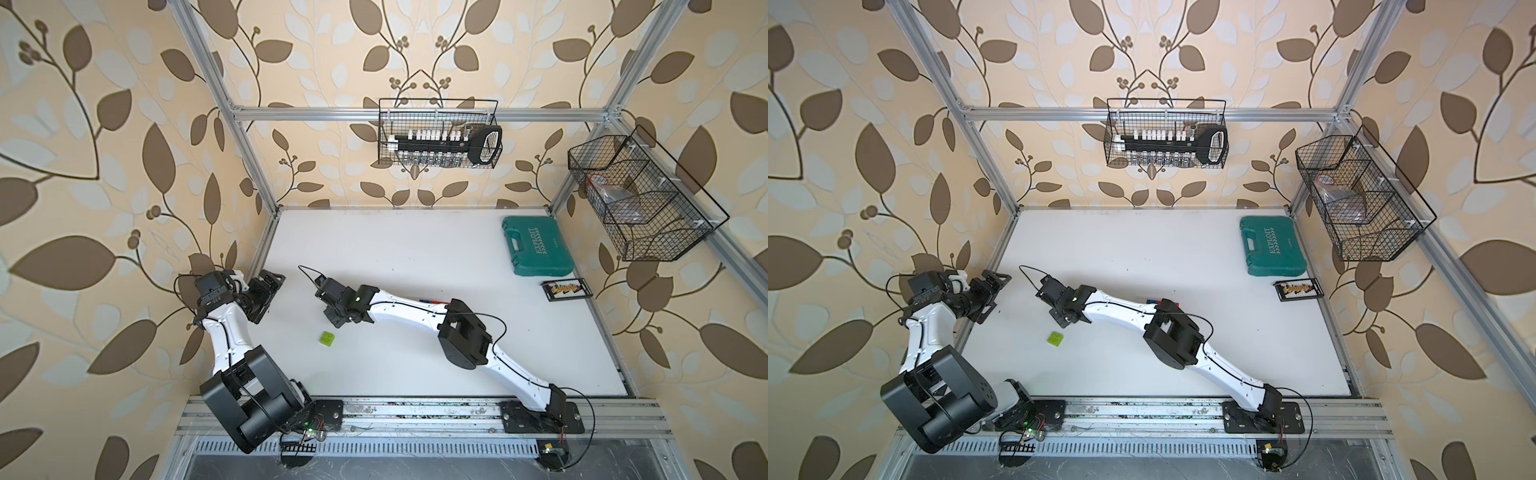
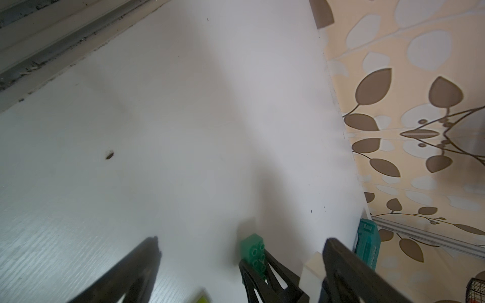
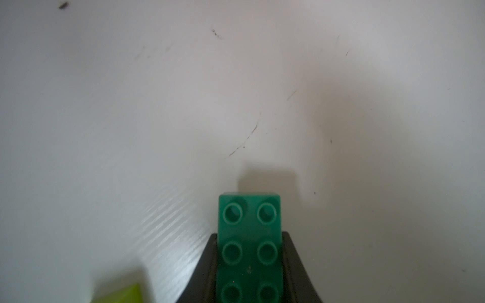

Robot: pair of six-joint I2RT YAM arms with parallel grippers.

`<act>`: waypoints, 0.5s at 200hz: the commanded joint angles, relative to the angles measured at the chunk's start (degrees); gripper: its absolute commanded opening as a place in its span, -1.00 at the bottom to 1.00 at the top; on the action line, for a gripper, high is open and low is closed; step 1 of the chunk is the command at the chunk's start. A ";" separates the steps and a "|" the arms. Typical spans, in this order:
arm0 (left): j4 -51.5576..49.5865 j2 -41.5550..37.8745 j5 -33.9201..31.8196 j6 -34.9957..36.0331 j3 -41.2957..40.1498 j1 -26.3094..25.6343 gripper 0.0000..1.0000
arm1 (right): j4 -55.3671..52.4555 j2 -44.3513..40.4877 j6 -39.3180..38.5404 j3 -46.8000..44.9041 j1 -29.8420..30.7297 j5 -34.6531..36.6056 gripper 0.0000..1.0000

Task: Assemble a spoon with lego
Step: Pick up the lego brick from the center of the board.

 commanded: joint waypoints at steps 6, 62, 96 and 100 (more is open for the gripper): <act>-0.41 -2.86 2.64 3.55 -0.46 -3.72 0.98 | -5.11 -13.79 -9.43 -4.76 -3.21 -7.57 -1.00; -0.79 -5.79 0.94 3.63 -1.52 -16.19 0.98 | -26.39 -38.19 -27.02 -16.38 -18.48 -20.93 -1.00; 0.06 -6.06 -0.13 2.98 -2.85 -25.49 0.98 | -31.36 -51.01 -45.26 -28.94 -21.94 -19.72 -1.00; 0.37 -6.06 -0.02 2.89 -3.10 -26.60 0.98 | -31.05 -52.57 -46.99 -30.85 -21.94 -19.61 -1.00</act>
